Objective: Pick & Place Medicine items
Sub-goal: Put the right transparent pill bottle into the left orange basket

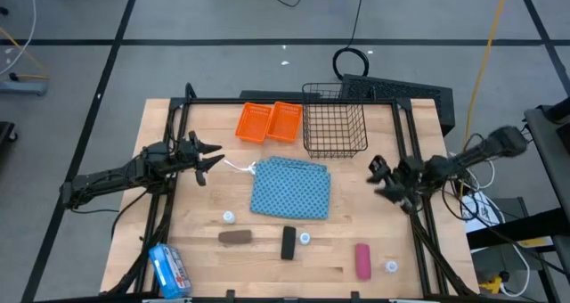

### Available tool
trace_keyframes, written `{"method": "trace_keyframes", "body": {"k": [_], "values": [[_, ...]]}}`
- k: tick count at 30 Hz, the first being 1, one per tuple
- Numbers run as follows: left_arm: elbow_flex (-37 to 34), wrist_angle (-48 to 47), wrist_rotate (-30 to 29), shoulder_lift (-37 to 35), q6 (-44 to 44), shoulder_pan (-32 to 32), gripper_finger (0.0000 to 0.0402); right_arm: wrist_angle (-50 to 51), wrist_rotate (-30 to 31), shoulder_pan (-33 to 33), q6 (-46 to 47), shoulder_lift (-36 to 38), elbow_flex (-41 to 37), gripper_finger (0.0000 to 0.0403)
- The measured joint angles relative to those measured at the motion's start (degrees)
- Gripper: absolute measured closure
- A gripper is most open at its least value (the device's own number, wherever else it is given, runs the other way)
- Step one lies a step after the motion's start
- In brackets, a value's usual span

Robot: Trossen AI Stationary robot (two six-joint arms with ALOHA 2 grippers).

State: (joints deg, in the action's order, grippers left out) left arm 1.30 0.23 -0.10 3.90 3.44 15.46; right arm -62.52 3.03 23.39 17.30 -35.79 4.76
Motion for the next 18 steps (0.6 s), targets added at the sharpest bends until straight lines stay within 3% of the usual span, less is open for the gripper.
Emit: {"method": "trace_keyframes", "body": {"k": [6, 10, 13, 18], "values": [[0.0, 0.0, 0.0, 0.0, 0.0, 0.0, 0.0245, 5.0, 2.9, 12.4, -12.4, -14.4, 14.0, 0.0201], [0.0, 0.2, 0.0, 0.2, 0.0, 0.0, 0.0245, 17.1, 7.0, 18.0, -16.9, -22.7, 24.7, 0.0162], [0.0, 0.2, 0.0, 0.2, 0.0, 0.0, 0.0245, 31.9, 13.7, 20.8, -13.2, -26.2, 34.0, 0.0135], [0.0, 0.3, 0.0, 0.2, 0.0, 0.0, 0.0245, 59.8, 19.9, 23.4, 3.0, -31.4, 46.4, 0.0116]]}}
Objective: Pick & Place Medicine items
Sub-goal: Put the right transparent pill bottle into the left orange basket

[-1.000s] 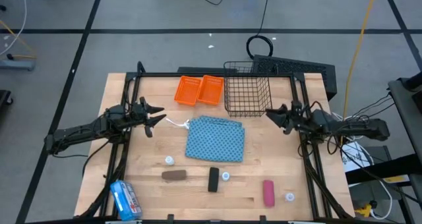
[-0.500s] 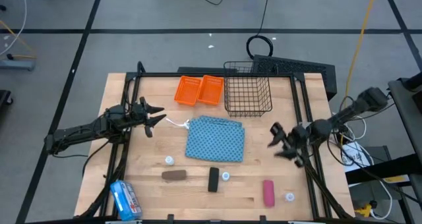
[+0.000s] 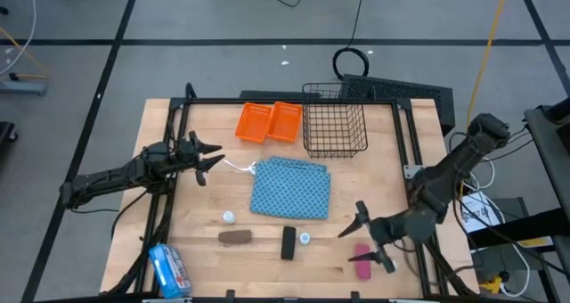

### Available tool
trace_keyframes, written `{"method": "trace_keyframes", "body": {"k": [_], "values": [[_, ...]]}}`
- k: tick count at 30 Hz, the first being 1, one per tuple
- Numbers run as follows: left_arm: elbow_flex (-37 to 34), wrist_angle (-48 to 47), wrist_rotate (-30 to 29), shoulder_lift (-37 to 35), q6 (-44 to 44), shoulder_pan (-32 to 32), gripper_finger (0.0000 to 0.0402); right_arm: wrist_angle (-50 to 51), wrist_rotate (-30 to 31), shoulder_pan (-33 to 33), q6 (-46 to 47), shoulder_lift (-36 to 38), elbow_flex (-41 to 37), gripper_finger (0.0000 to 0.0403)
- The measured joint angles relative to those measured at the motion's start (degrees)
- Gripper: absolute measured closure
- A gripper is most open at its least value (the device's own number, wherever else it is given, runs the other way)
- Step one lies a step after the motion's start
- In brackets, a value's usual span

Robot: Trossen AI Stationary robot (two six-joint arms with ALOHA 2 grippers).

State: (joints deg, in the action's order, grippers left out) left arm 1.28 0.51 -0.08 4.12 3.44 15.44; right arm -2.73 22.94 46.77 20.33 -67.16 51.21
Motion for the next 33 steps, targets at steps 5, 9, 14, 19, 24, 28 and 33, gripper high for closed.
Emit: {"method": "trace_keyframes", "body": {"k": [5, 9, 14, 19, 24, 28, 33], "values": [[0.0, 0.0, 0.0, 0.0, 0.0, 0.0, 0.0245, 17.5, -3.5, 1.5, 23.4, -3.1, 5.8, 0.0127], [0.0, 0.0, 0.0, 0.0, 0.0, 0.0, 0.0245, 26.3, -15.0, 3.0, 46.5, -4.2, 6.4, 0.0144], [0.0, 0.0, 0.0, 0.0, 0.0, 0.0, 0.0245, 29.2, -26.1, 7.4, 72.7, -5.1, 3.1, 0.0160], [0.0, 0.0, 0.0, 0.0, 0.0, 0.0, 0.0245, 29.4, -27.7, 11.5, 84.7, -4.9, -0.5, 0.0168], [0.0, 0.0, 0.0, 0.0, 0.0, 0.0, 0.0245, 29.2, -27.8, 13.5, 88.5, -4.9, -2.6, 0.0173], [0.0, 0.0, 0.0, 0.0, 0.0, 0.0, 0.0245, 29.2, -29.3, 13.8, 88.9, -4.9, -4.9, 0.0180], [0.0, 0.1, 0.0, 0.0, 0.0, 0.0, 0.0245, 29.1, -30.7, 13.7, 88.8, -4.9, -7.6, 0.0186]]}}
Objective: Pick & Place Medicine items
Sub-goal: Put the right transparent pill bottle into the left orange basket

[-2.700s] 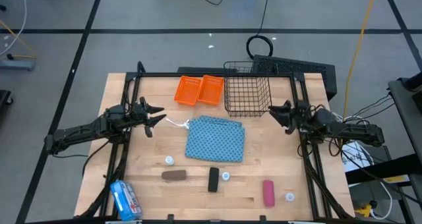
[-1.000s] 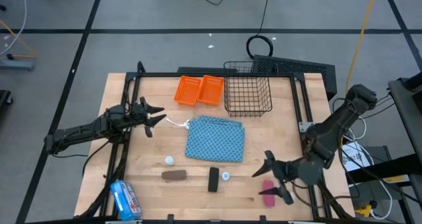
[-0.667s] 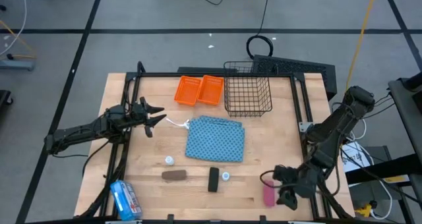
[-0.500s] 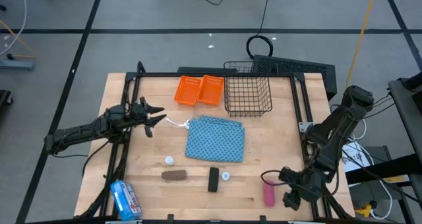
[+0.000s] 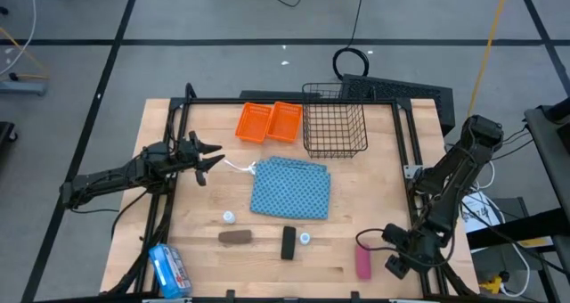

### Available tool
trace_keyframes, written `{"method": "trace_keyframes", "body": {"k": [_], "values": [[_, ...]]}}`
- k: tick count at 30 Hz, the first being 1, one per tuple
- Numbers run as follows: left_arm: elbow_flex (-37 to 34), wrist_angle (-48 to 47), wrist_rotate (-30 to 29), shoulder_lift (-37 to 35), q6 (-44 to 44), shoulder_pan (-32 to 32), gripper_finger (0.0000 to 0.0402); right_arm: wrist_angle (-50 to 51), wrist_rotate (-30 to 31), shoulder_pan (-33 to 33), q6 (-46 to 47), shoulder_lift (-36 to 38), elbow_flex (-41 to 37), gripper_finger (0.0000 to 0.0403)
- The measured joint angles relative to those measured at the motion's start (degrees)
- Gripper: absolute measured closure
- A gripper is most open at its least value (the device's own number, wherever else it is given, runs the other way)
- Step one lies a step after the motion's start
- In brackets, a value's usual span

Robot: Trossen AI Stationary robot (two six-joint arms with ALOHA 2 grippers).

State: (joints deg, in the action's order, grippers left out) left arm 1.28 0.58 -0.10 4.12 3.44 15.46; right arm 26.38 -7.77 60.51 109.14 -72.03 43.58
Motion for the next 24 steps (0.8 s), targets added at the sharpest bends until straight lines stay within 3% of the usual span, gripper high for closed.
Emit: {"method": "trace_keyframes", "body": {"k": [24], "values": [[0.0, 0.0, 0.0, 0.0, 0.0, 0.0, 0.0245, -4.2, 3.2, -1.3, -2.3, -1.3, -2.3, 0.0194]]}}
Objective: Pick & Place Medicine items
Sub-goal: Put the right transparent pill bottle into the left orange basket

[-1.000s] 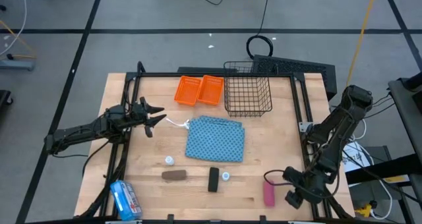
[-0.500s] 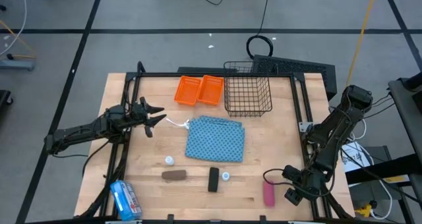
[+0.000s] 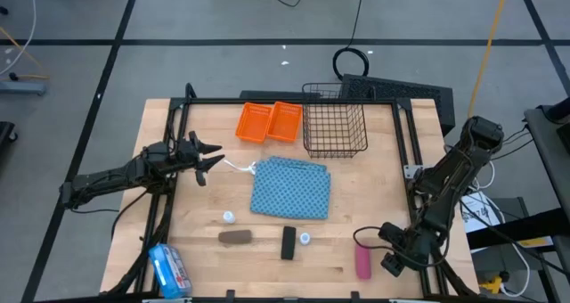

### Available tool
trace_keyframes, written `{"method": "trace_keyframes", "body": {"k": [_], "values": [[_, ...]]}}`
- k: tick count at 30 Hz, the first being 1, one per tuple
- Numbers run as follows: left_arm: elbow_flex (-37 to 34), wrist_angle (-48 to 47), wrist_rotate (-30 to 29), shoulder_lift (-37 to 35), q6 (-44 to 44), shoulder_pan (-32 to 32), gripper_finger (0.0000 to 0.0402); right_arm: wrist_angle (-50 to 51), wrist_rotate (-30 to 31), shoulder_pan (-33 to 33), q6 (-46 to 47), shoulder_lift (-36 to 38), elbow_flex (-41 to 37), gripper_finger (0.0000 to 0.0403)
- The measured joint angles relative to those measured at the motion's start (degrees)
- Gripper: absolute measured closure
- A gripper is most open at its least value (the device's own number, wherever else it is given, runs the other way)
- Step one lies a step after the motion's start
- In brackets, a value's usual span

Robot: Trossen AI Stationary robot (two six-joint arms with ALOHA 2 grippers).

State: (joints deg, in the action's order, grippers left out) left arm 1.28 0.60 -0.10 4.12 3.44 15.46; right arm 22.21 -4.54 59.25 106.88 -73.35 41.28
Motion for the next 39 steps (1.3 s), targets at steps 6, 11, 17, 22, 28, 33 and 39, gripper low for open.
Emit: {"method": "trace_keyframes", "body": {"k": [6, 11, 17, 22, 28, 33, 39], "values": [[0.0, 0.0, 0.0, 0.0, 0.0, 0.0, 0.0245, -2.7, -0.2, -1.1, -2.7, -1.6, 0.0, 0.0195], [0.0, 0.0, 0.0, 0.0, 0.0, 0.0, 0.0245, -2.6, -2.9, -1.1, -2.7, -1.6, 0.0, 0.0195], [0.0, 0.0, 0.0, 0.0, 0.0, 0.0, 0.0245, -1.5, -4.6, -1.1, -2.7, -1.6, 0.0, 0.0195], [0.0, 0.0, 0.0, 0.0, 0.0, 0.0, 0.0245, 0.2, -4.6, -1.1, -2.6, -1.6, 0.0, 0.0195], [0.0, 0.0, 0.0, 0.0, 0.0, 0.0, 0.0245, 0.4, -4.7, -1.1, -2.6, -1.6, 0.0, 0.0195], [0.0, 0.0, 0.0, 0.0, 0.0, 0.0, 0.0245, 0.4, -4.7, -1.1, -2.6, -1.6, 0.0, 0.0206], [0.0, 0.0, 0.0, 0.0, 0.0, 0.0, 0.0245, 0.1, -4.9, -1.1, -2.6, -1.5, 0.1, 0.0258]]}}
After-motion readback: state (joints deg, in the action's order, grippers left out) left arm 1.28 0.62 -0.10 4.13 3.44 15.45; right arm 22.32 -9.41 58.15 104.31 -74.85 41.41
